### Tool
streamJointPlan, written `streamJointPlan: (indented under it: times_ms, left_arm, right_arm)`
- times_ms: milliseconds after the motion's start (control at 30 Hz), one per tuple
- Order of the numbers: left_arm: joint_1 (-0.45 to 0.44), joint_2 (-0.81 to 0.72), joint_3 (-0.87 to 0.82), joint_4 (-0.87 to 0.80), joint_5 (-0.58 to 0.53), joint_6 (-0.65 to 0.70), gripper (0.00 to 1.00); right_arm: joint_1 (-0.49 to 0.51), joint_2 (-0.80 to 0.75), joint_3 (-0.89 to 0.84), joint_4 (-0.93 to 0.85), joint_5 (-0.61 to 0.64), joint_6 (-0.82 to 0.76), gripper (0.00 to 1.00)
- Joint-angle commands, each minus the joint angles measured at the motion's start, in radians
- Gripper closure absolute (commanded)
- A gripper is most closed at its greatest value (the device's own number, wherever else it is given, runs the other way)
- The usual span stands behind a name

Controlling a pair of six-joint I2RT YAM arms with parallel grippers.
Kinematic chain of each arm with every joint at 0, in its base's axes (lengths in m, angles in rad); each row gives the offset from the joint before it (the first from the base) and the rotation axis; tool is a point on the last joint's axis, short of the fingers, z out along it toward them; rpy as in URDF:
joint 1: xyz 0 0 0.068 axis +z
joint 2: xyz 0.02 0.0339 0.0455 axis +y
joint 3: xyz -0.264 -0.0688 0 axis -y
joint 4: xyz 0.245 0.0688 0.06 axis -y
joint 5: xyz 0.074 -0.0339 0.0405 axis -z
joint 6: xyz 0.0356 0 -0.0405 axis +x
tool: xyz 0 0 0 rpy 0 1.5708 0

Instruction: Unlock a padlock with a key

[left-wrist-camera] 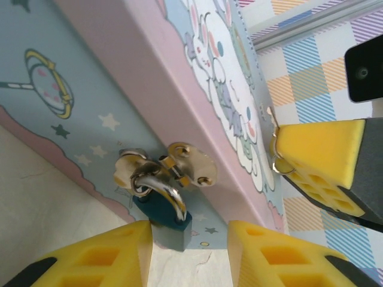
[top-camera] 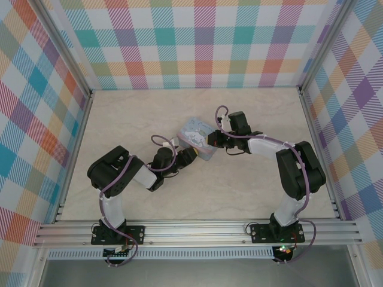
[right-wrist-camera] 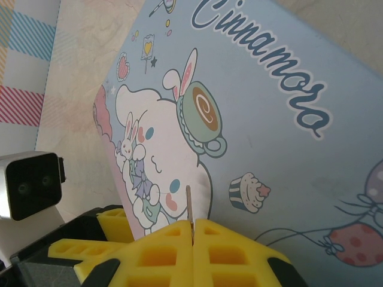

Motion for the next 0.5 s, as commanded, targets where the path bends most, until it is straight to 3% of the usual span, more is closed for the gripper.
streamJointPlan:
  times_ms: [0, 467]
  left_arm:
    - [-0.011, -0.027, 0.013, 0.058, -0.026, -0.005, 0.62]
    - [-0.011, 0.048, 0.016, 0.008, -0.079, -0.024, 0.62]
  right_arm:
    - [0.006, 0.016, -0.032, -0.095, 0.015, 0.003, 0.96]
    - [0.006, 0.009, -0.034, -0.096, 0.019, 0.001, 0.96]
